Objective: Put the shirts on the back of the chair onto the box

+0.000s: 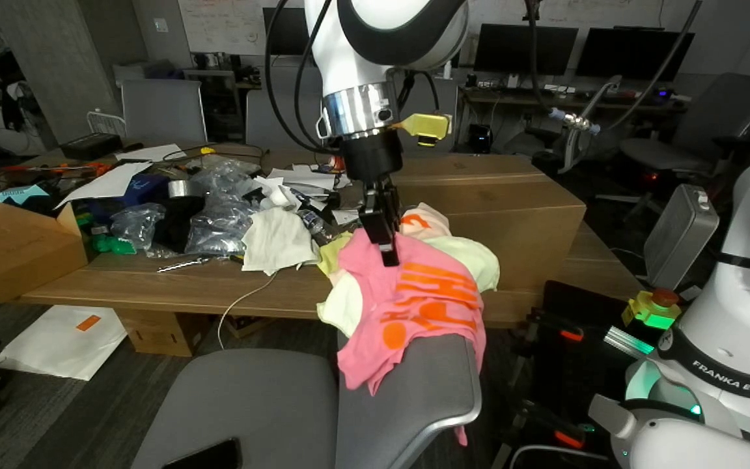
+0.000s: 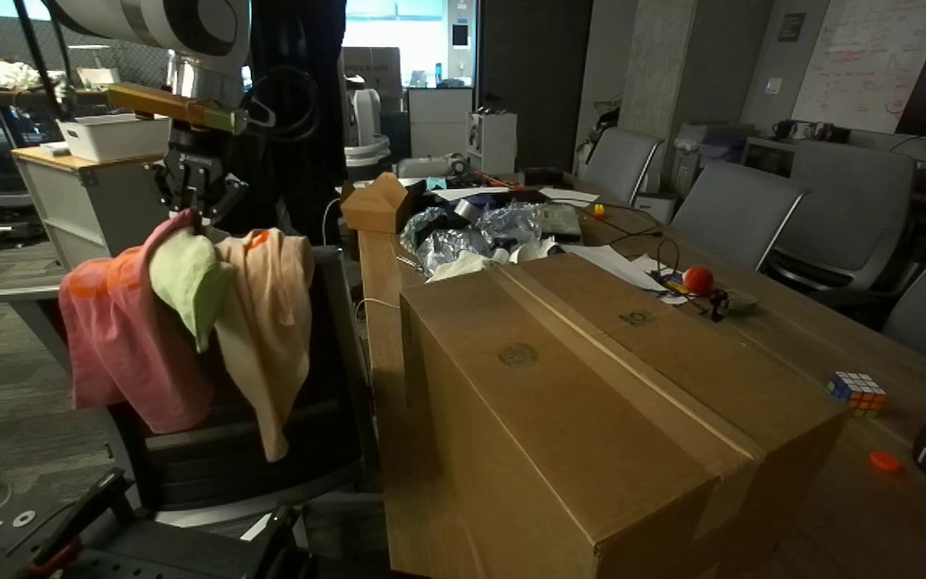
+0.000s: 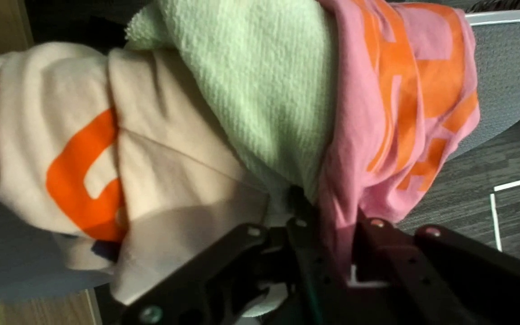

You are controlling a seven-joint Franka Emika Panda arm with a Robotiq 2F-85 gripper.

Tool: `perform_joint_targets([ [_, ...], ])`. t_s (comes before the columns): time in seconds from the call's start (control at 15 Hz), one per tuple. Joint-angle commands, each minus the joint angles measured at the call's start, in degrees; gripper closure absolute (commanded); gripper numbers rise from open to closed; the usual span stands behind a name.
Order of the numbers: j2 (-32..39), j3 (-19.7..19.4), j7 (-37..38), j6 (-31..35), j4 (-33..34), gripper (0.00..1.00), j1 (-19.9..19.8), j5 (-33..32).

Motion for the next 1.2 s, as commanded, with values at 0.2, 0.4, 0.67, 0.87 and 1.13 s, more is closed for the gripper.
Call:
perform_joint_targets([
  [0.2, -2.2, -0.1, 2.9, 0.8, -0.2, 0.98, -0.3, -1.1],
  [0.4, -4.0, -0.5, 3.9, 2.1, -1.3, 0.98, -0.7, -0.7],
  [0.67, -7.7, -2.1, 5.0, 4.3, -3.8, 0.98, -2.3, 0.8],
  [0.87, -11.1, -4.0, 6.1, 5.4, -5.9, 0.98, -4.0, 1.6],
  [1.13, -15.6, -6.4, 6.8, 6.4, -8.6, 0.98, -6.0, 2.2],
])
